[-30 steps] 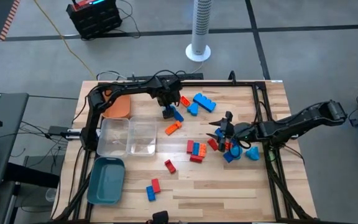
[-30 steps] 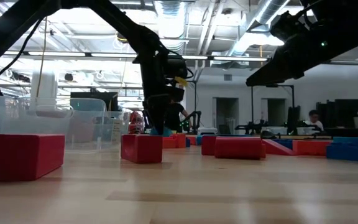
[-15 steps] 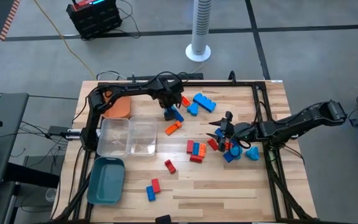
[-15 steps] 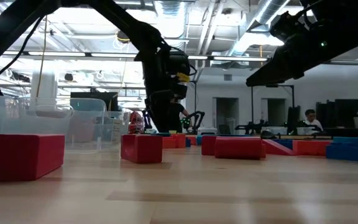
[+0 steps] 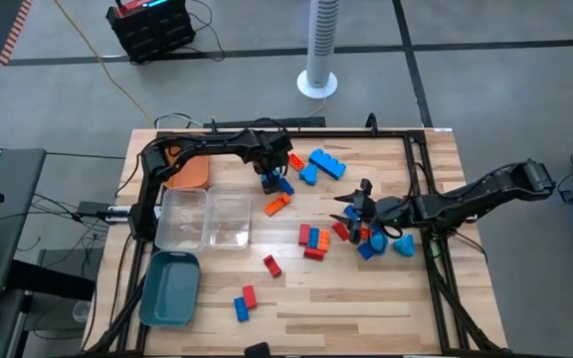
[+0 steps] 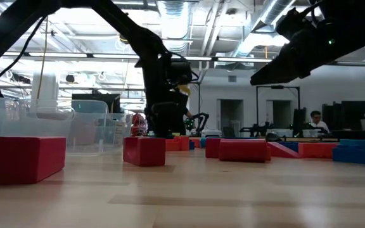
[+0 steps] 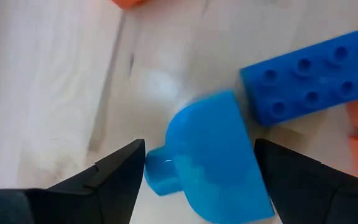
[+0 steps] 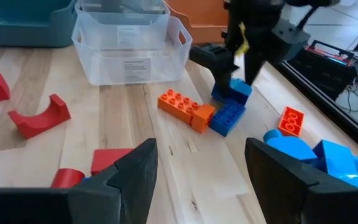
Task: Sort blocks
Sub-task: Put the light blue game piece into the right transparent bin
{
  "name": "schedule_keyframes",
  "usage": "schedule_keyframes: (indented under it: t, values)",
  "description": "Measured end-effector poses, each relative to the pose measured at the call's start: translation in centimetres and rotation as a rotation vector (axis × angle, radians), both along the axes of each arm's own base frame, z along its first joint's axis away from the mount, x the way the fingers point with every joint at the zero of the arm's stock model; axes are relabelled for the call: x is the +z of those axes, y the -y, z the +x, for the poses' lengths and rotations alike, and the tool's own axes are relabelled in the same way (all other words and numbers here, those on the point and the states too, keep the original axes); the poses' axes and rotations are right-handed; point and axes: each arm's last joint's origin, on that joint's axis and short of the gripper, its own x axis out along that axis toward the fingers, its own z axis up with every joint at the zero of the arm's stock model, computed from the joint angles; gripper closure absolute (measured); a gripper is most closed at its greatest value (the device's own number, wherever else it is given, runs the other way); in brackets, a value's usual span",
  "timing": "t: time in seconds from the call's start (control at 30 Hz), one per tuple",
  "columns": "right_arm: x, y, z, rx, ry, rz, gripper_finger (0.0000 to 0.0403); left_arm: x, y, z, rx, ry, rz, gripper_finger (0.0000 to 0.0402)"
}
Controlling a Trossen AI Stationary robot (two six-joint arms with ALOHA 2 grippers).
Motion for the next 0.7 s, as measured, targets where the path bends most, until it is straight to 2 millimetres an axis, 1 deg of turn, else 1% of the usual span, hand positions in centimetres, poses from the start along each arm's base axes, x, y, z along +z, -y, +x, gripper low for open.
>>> schedule_keyframes:
  t: [0.13,0.23,0.37,0.57,0.7]
  values:
    - [0.0,-0.1,0.0,0.003,-0.001,0.0,0.0147,-0.3,0.3,-0.1,-0.065,-0.018,-0.005,0.0108]
    - [0.0,-0.1,0.0,0.003,-0.001,0.0,0.0147,-0.9,0.5,-0.5,-0.074,-0.038,-0.018,0.0118]
    - [0.0,-0.1,0.0,0.003,-0.001,0.0,0.0147,-1.3,0.7,-0.8,-0.075,-0.055,-0.027,0.014]
    - [0.0,-0.1,0.0,0.003,-0.002,-0.001,0.0147,-0.9,0.9,-0.5,-0.082,-0.074,0.004,0.0169]
    - [0.0,-0.1,0.0,0.003,-0.002,-0.002,0.0147,-0.4,0.8,-0.5,-0.08,-0.084,0.002,0.0208]
